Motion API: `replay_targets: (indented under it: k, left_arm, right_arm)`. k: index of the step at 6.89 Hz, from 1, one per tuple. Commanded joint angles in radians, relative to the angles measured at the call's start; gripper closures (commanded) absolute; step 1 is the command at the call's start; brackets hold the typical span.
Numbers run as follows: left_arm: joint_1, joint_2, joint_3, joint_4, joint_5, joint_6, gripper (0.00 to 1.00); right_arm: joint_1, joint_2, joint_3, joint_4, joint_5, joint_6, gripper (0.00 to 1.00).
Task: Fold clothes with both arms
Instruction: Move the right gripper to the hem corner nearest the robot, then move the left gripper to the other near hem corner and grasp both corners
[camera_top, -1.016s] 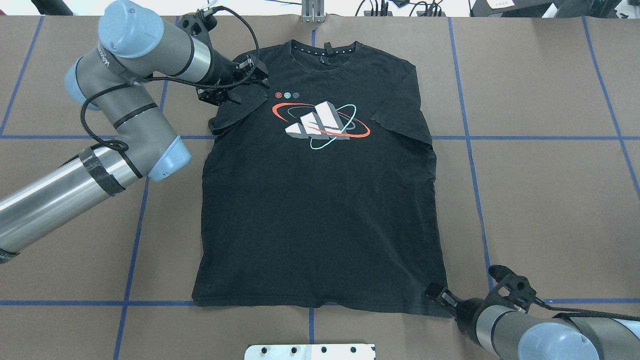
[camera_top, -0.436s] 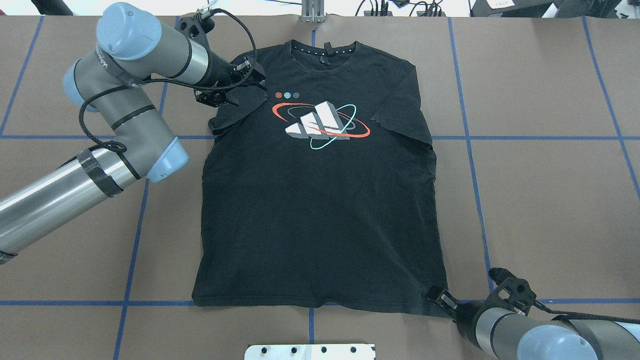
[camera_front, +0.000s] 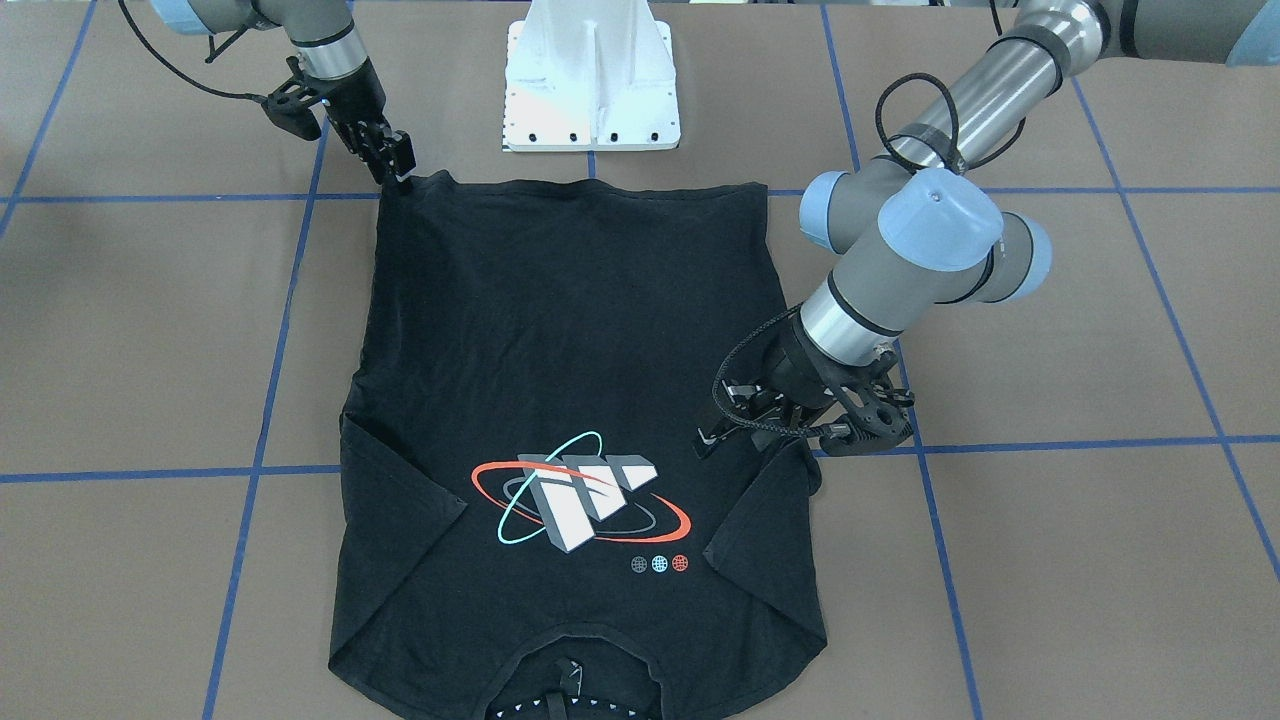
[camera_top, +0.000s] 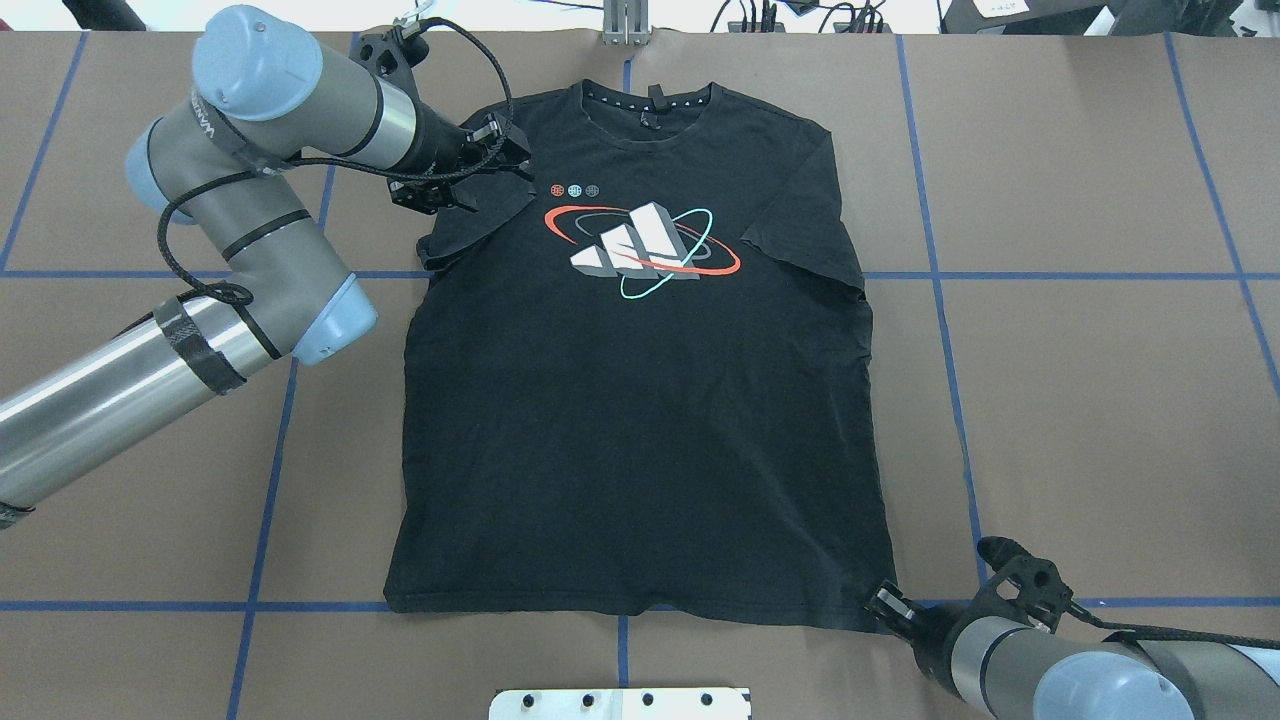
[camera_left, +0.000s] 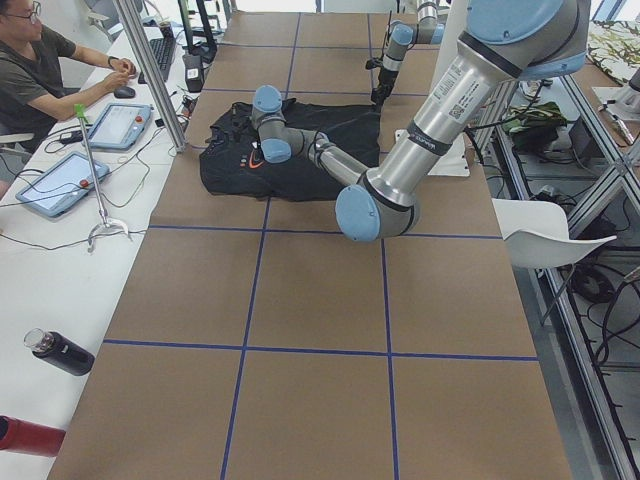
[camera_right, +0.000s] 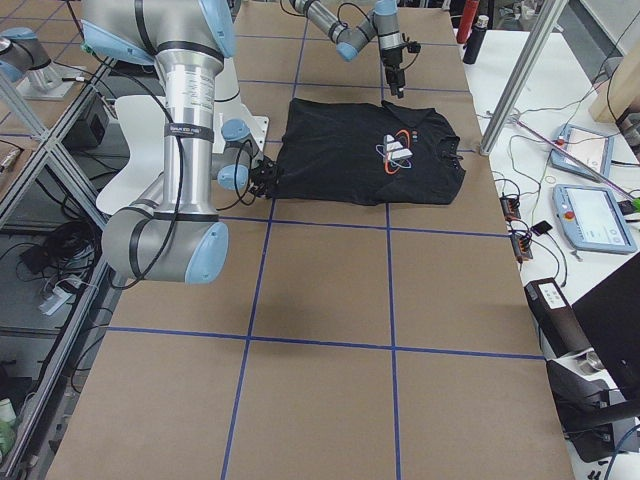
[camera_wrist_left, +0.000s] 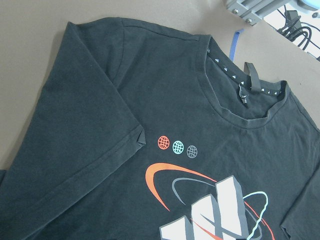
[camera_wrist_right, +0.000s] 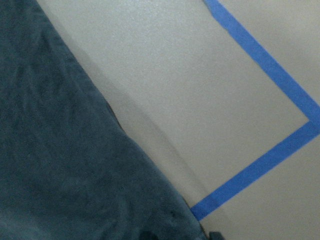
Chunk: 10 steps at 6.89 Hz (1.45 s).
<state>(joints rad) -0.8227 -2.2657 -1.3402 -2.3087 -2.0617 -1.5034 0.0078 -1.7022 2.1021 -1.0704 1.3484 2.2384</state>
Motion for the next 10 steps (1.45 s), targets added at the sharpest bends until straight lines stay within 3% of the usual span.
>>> replay_targets:
  k: [1,4,6,7,8,9,10]
  left_arm:
    - [0.001,0.000,0.000,0.000,0.000,0.000,0.17]
    - [0.001,0.017,-0.017,0.003,0.000,-0.005,0.17]
    - [0.004,0.133,-0.176,0.005,0.023,-0.142,0.17]
    - [0.069,0.187,-0.256,0.011,0.096,-0.220,0.17]
    - [0.138,0.254,-0.375,0.097,0.182,-0.259,0.17]
    - [0.193,0.329,-0.530,0.223,0.193,-0.261,0.17]
    - [0.303,0.442,-0.639,0.241,0.316,-0.261,0.18]
  right_arm:
    - [-0.011,-0.007,0.010,-0.003,0.000,0.000,1.00]
    - [-0.023,-0.060,0.058,-0.003,0.002,-0.002,1.00]
    - [-0.023,-0.071,0.073,0.006,0.035,-0.003,1.00]
    - [-0.023,-0.071,0.090,0.010,0.057,-0.002,1.00]
    - [-0.023,-0.070,0.095,0.010,0.057,-0.002,1.00]
    - [-0.022,-0.070,0.096,0.010,0.057,-0.003,1.00]
    - [-0.014,-0.068,0.096,0.010,0.058,-0.005,1.00]
